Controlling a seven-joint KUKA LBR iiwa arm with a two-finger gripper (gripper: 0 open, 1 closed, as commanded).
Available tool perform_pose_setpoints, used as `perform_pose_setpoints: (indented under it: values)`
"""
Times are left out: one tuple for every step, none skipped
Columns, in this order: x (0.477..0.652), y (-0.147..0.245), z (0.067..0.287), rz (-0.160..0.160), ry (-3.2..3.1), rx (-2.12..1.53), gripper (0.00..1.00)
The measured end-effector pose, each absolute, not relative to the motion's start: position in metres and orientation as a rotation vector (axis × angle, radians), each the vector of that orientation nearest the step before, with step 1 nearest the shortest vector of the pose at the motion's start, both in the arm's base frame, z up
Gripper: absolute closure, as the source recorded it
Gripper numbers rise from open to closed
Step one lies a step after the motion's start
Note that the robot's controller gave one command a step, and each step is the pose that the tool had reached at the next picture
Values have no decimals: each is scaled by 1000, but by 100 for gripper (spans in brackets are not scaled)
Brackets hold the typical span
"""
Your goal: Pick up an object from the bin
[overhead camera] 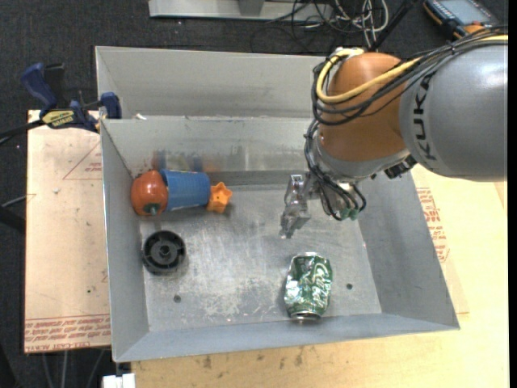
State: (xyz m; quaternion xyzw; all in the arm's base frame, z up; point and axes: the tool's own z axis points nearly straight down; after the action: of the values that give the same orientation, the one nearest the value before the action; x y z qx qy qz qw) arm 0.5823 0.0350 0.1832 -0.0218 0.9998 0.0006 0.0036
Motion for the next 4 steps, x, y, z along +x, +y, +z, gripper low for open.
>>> perform_pose_setpoints:
  values:
    - [559, 31, 150, 1, 3148, -119, 100]
    - [533, -11, 149, 2, 3107, -455, 100]
    - [518, -25, 171, 1, 3093, -560, 100]
    - [522, -36, 197, 2, 3137, -111, 100]
